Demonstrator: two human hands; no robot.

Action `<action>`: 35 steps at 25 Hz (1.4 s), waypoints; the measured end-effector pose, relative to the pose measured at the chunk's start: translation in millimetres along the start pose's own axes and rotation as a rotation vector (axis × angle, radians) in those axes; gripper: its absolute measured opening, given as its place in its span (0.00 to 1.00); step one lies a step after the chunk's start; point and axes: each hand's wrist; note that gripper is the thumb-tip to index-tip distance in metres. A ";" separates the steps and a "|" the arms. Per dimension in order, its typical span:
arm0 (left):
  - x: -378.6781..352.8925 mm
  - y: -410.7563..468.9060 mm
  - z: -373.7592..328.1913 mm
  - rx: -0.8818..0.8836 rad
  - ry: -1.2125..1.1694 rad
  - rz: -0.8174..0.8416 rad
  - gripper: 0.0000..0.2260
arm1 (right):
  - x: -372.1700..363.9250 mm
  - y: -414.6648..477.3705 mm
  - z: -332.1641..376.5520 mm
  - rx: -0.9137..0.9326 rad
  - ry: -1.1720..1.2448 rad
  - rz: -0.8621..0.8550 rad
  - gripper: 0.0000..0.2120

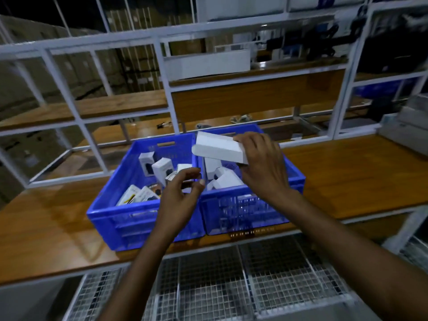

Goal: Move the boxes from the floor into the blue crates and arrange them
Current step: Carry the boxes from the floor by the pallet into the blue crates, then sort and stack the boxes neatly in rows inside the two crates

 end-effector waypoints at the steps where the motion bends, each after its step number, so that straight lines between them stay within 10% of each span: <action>1: -8.5 6.1 0.4 -0.027 0.031 0.020 0.12 | -1.9 2.2 -9.2 0.005 -0.017 0.001 0.29; 19: -91.0 103.6 52.6 -0.051 0.460 0.048 0.23 | -127.6 49.9 -133.0 -0.024 -0.074 0.778 0.22; 35: -16.7 121.4 79.7 0.083 0.408 -0.102 0.16 | -155.1 115.6 -54.6 0.107 0.480 0.799 0.21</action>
Point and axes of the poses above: each hand's wrist, its own y-axis towards the middle knuckle, its own x-axis out of the back of the hand, z = x × y, and after that the axes turned 6 degrees about -z, right-handed
